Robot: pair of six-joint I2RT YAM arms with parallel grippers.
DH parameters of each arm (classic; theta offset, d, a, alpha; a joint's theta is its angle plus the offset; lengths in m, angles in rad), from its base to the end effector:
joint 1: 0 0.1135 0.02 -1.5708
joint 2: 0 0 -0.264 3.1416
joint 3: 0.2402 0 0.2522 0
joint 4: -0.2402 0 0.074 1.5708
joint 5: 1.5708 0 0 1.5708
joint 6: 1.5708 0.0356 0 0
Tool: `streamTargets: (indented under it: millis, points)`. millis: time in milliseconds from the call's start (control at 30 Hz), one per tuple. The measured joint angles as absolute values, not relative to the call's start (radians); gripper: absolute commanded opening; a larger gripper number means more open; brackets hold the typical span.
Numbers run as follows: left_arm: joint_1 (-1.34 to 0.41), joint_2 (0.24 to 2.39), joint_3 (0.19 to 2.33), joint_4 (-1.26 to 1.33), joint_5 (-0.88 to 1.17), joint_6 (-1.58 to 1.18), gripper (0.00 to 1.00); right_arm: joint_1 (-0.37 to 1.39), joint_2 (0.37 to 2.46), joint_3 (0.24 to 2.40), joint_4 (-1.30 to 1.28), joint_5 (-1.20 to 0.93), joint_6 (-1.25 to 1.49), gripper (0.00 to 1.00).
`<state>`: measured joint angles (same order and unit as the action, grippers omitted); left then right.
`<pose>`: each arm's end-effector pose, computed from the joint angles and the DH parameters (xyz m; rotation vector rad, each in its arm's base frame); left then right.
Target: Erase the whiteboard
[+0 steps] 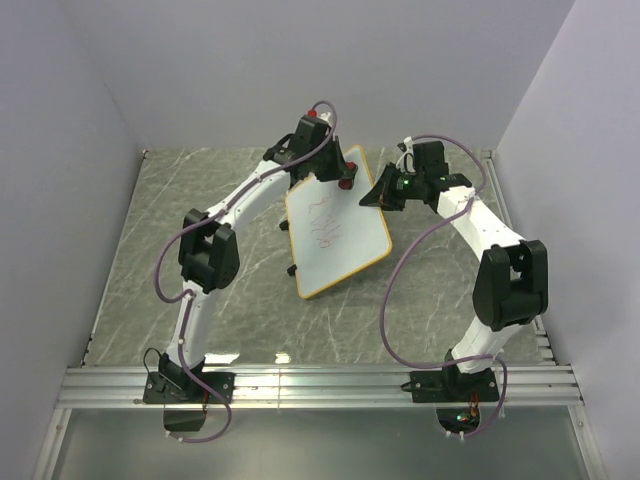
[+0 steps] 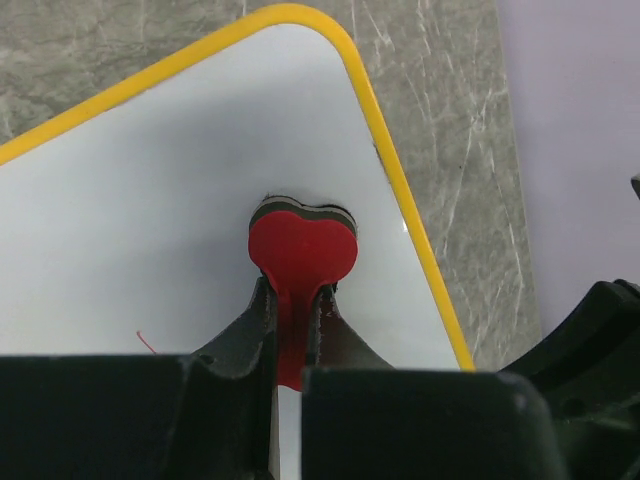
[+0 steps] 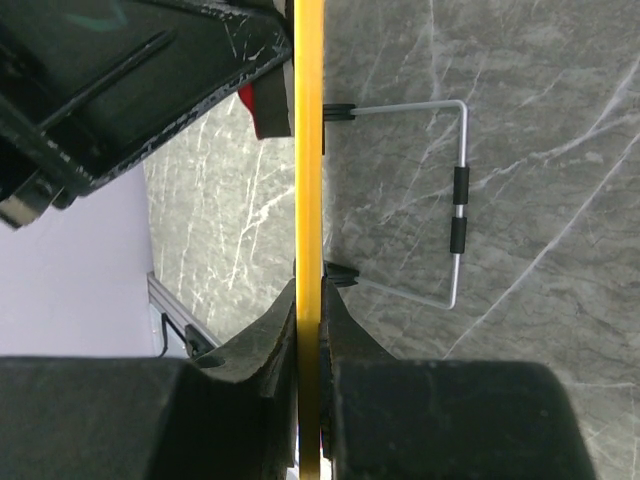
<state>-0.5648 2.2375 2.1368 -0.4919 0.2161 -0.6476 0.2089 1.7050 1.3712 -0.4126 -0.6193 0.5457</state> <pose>0.4379 -0.2865 0.2953 0.0374 2.2993 -0.9008 0.3694 0.0994 0.2816 0.0705 2.3958 1.0884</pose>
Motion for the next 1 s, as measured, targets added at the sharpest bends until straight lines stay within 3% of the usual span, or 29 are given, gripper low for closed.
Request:
streamTargets:
  millis: [300,633,1000]
  points:
    - [-0.564,2.122,1.880,-0.304,0.213,-0.686,0.00,0.209,1.705,1.373,-0.417,-0.622,0.552,0.00]
    - [-0.442,2.003,1.491,-0.186,0.219,-0.743,0.00,0.209,1.704,1.372,-0.407,-0.621,0.561,0.00]
    - [-0.432,1.950,1.345,-0.073,0.187,-0.758,0.00,0.210,1.681,1.335,-0.372,-0.622,0.561,0.00]
